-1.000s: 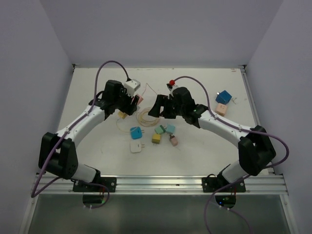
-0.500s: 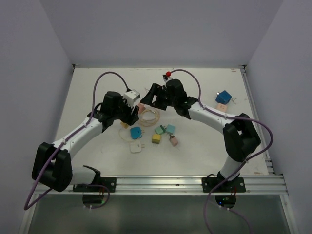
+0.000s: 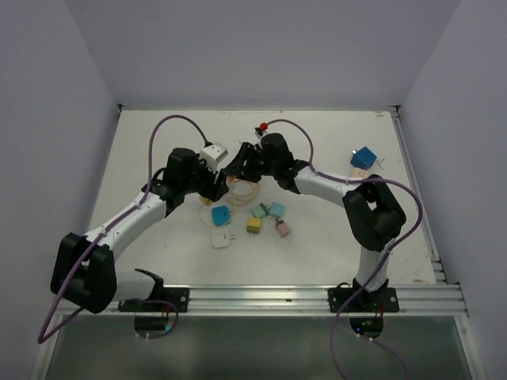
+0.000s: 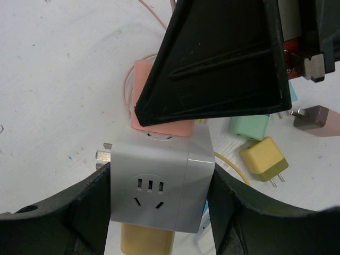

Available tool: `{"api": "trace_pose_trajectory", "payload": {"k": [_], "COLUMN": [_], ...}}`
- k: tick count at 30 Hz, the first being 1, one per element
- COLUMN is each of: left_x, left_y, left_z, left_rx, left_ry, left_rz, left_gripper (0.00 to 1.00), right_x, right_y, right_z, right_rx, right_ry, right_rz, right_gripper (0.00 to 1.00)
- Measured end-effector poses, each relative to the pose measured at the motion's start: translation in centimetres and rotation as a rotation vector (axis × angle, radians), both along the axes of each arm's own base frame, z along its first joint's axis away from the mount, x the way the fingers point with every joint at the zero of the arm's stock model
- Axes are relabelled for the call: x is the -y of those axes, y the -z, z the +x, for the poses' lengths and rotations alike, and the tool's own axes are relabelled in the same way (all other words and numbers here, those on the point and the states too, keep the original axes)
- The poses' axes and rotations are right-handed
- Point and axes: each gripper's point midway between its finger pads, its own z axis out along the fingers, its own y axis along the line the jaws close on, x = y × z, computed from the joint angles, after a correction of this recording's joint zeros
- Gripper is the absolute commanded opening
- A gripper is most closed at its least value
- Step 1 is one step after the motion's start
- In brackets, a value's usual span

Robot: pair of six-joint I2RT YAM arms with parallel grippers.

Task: Pull the plug off the socket

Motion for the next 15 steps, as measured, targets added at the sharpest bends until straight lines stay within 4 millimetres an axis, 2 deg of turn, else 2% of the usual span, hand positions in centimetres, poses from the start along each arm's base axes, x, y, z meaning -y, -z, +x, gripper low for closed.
{"api": "trace_pose_trajectory", "payload": {"k": [1, 3, 4, 6, 7, 9, 15], "left_x": [0.02, 0.09, 0.1, 0.12, 0.12, 0.16, 0.38], "left_y": [0.0, -0.06, -0.03, -0.07, -0.09, -0.03, -0.02], "left_z": [0.03, 0.12, 0.17, 0.24, 0.33, 0.4, 0.58], "left_rx": [-0.001, -0.003, -0.003, -0.004, -0.002, -0.002, 0.0], "left_ry": [-0.002, -0.01, -0.012, -0.017, -0.019, -0.019, -0.018], "left_rz": [-0.002, -0.011, -0.012, -0.018, -0.019, -0.019, -0.028], "left_gripper": [0.0, 0.0, 0.0, 0.0, 0.0, 0.0, 0.0], "right_x": [-0.18, -0.62, -0.82, -0.93, -0.96, -0.92, -0.27], "right_y": [-0.08, -0.34, -0.53, -0.56, -0.62, -0.61, -0.77], "right_z": [-0.05, -0.2, -0.22, -0.2, -0.16, -0.08, 0.53], "right_rx": [0.001, 0.005, 0.009, 0.014, 0.014, 0.017, 0.023], "right_ry": [-0.006, -0.021, -0.028, -0.035, -0.038, -0.037, -0.037], "right_rz": [0.008, 0.028, 0.039, 0.045, 0.051, 0.05, 0.047], "right_gripper": [0.5, 0.4, 0.3, 0.19, 0.09, 0.01, 0.0]}}
